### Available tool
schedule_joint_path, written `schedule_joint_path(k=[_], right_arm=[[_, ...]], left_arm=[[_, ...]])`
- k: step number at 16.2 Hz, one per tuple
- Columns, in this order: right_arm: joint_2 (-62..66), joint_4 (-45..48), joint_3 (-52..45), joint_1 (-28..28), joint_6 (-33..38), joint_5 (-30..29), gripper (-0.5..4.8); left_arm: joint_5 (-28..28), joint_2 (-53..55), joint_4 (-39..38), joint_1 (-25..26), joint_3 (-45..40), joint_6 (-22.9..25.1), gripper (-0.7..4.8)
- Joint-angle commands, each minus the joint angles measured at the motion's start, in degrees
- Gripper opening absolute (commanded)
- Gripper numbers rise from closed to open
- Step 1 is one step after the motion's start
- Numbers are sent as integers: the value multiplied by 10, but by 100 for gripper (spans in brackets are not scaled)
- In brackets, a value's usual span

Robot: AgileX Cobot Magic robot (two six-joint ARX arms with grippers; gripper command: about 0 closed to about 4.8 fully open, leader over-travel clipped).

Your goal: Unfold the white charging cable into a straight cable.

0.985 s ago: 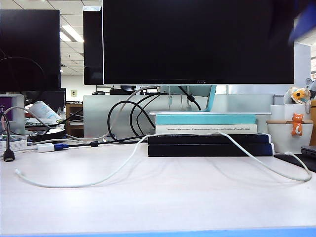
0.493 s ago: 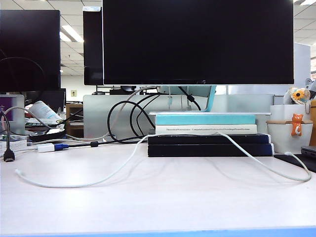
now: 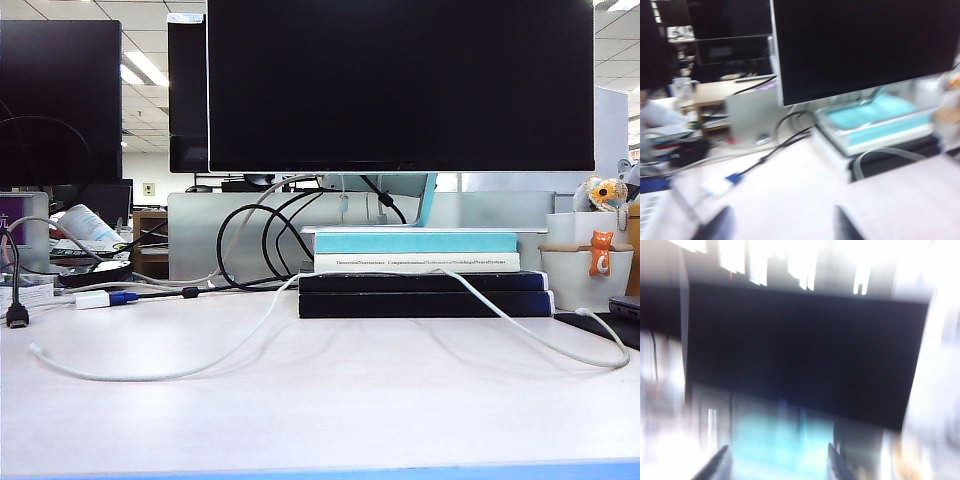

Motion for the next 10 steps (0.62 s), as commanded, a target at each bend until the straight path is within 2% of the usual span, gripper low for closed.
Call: schedule_joint_path(k=[1,2,3,6,8,10], right_arm=[[-47,132,-146,1,145,-27,40],[-42,142,-171,2,173,-29,20],[-41,142,-203,2,181,-29,-8],[-41,140,-235,2,181,-25,-8],[-43,136,-252,2,173,-19,-8],[-43,124,-265,2,147,16,-8]], left_arm=[[51,-18,99,0,-68,-49,268],[50,-19,115,0,-85,-61,268],[42,-18,131,0,-114,-56,233],[40,-19,132,0,-161,-54,141],[39,-19,143,0,-192,-10,136],[39,-24,165,0,-201,-7,111]])
